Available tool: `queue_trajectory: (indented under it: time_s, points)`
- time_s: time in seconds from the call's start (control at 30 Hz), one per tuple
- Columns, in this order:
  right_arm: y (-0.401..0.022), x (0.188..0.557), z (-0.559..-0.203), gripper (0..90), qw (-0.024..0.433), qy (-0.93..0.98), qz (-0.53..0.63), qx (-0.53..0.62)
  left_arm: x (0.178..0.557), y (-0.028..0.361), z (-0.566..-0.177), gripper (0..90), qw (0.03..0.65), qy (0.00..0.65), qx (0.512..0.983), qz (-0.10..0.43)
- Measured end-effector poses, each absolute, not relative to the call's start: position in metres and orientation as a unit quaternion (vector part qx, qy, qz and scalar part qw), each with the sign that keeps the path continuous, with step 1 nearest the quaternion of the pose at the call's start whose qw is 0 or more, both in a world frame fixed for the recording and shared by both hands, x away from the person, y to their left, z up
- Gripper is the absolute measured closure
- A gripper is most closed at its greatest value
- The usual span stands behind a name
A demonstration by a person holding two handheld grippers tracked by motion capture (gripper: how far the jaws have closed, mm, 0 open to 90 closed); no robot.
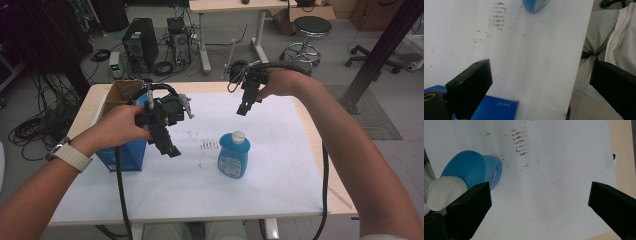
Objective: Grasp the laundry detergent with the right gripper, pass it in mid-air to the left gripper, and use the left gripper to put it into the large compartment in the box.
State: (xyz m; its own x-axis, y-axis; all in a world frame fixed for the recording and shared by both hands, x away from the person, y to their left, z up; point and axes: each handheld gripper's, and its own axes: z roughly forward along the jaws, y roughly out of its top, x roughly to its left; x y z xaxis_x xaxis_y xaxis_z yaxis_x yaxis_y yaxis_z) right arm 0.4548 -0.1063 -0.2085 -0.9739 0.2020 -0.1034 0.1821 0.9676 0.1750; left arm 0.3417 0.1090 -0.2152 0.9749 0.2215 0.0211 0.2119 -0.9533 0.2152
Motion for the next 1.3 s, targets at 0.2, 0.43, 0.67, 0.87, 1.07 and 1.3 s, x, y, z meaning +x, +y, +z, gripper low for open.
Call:
queue_trajectory:
  time_s: [0.2, 0.43, 0.67, 0.87, 1.07, 1.3]
  points:
    - [-0.1081, 0.4527, -0.2059, 4.8, 0.061, 0.989, 0.087, 0.099, 0.3407, 0.1091, -0.2149, 5.0, 0.108, 0.109, 0.988, 0.021]
    - [-0.1113, 0.4485, -0.2032, 4.7, 0.062, 0.989, 0.086, 0.104, 0.3407, 0.1076, -0.2155, 5.0, 0.105, 0.108, 0.988, 0.022]
    - [-0.1135, 0.4463, -0.1998, 4.7, 0.063, 0.989, 0.088, 0.105, 0.3392, 0.1077, -0.2151, 5.0, 0.105, 0.107, 0.988, 0.023]
    - [-0.1132, 0.4454, -0.2005, 4.7, 0.064, 0.988, 0.087, 0.107, 0.3394, 0.1083, -0.2146, 5.0, 0.103, 0.106, 0.989, 0.026]
    - [-0.1137, 0.4451, -0.1996, 4.7, 0.063, 0.988, 0.088, 0.106, 0.3392, 0.1085, -0.2143, 5.0, 0.104, 0.105, 0.989, 0.026]
    - [-0.1133, 0.4447, -0.1991, 4.7, 0.063, 0.988, 0.089, 0.106, 0.3384, 0.1088, -0.2142, 5.0, 0.105, 0.106, 0.988, 0.025]
